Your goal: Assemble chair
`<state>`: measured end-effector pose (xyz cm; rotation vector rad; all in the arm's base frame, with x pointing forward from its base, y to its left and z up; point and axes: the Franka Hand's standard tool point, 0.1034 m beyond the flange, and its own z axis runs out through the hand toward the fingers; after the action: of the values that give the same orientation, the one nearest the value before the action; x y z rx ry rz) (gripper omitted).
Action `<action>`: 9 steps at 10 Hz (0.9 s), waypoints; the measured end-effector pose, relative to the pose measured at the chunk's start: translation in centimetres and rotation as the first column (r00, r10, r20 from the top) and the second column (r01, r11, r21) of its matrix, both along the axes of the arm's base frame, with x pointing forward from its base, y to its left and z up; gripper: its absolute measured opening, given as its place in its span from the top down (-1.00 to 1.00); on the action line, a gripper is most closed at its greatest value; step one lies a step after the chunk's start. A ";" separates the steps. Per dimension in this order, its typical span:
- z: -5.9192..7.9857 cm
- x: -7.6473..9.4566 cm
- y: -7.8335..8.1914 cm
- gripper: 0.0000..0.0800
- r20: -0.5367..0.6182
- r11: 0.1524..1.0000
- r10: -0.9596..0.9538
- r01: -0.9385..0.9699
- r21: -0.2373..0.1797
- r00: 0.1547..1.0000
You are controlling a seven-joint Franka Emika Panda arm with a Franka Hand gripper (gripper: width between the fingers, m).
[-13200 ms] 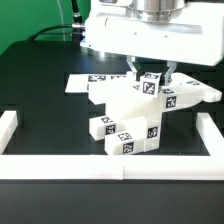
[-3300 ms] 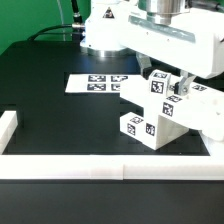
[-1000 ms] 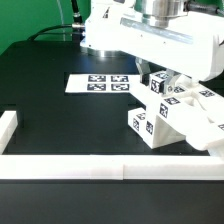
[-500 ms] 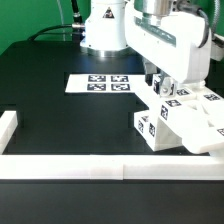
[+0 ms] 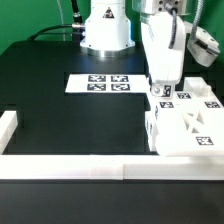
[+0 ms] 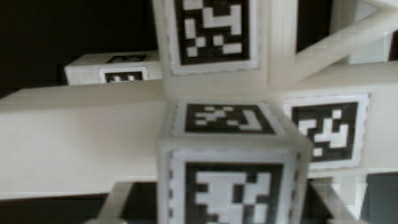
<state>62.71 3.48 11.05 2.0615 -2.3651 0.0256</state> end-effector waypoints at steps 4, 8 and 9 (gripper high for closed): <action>0.1 0.0 -0.2 0.29 0.004 0.978 -0.210 0.210 0.003 0.978; 0.2 0.1 -0.3 0.29 0.009 0.957 -0.290 0.289 0.010 0.957; 0.2 0.2 -0.4 0.29 0.010 0.954 -0.301 0.300 0.013 0.954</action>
Offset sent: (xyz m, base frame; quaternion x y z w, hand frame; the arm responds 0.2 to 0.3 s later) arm -0.0005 0.0007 -0.0005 -0.0025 -0.0002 0.1979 0.9802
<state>62.86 3.12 11.25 1.6853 -2.6629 0.0229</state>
